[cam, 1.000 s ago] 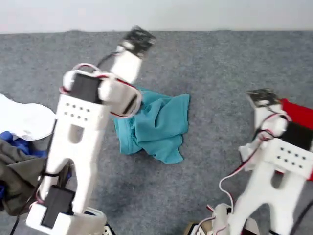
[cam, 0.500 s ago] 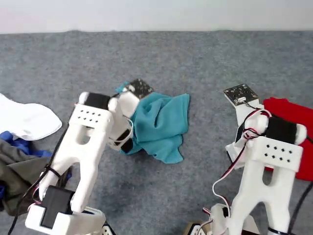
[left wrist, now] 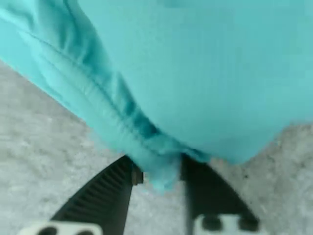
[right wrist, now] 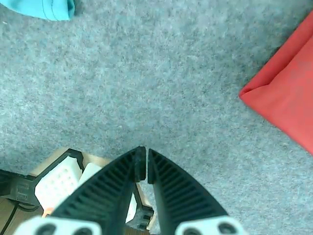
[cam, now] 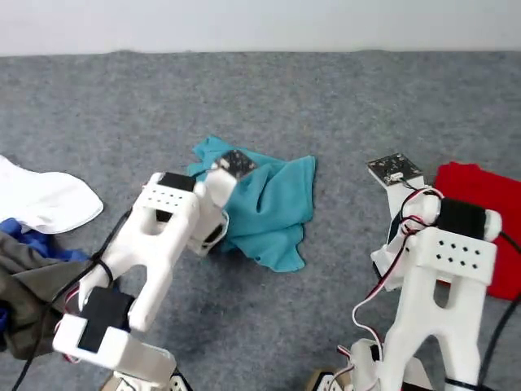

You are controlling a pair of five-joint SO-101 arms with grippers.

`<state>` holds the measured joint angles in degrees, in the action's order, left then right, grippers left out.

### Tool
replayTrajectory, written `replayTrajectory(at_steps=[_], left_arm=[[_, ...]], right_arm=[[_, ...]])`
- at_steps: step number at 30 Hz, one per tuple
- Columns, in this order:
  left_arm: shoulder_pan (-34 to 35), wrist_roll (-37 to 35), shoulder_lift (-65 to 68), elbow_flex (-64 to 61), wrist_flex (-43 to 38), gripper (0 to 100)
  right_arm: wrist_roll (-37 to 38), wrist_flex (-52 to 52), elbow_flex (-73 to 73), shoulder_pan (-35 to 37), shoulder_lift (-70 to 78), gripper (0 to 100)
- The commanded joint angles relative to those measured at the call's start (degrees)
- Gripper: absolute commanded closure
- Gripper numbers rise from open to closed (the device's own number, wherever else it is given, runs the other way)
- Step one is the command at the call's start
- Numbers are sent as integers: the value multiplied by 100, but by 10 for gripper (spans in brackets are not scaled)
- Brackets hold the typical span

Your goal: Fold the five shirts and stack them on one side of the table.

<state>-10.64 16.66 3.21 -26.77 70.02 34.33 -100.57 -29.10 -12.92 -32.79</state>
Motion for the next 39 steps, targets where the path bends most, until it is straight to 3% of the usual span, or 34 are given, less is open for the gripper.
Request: replayTrajectory(at_steps=[1,13,27,33,39], left_arm=[[-18,-79,-334,752,378,983],[-9,-88,-1873,3213,1732,986],[-308,-88,-2004,6105,2699,986],[-264,-79,-2004,5376,2778,986],[378,-88,-2022,4189,3051,986]], right_arm=[[-62,-233,35,40,-154,989],[-62,-224,35,48,-110,989],[-62,-92,18,84,-101,989],[-44,-92,18,57,-101,989],[-53,-119,18,48,-101,989]])
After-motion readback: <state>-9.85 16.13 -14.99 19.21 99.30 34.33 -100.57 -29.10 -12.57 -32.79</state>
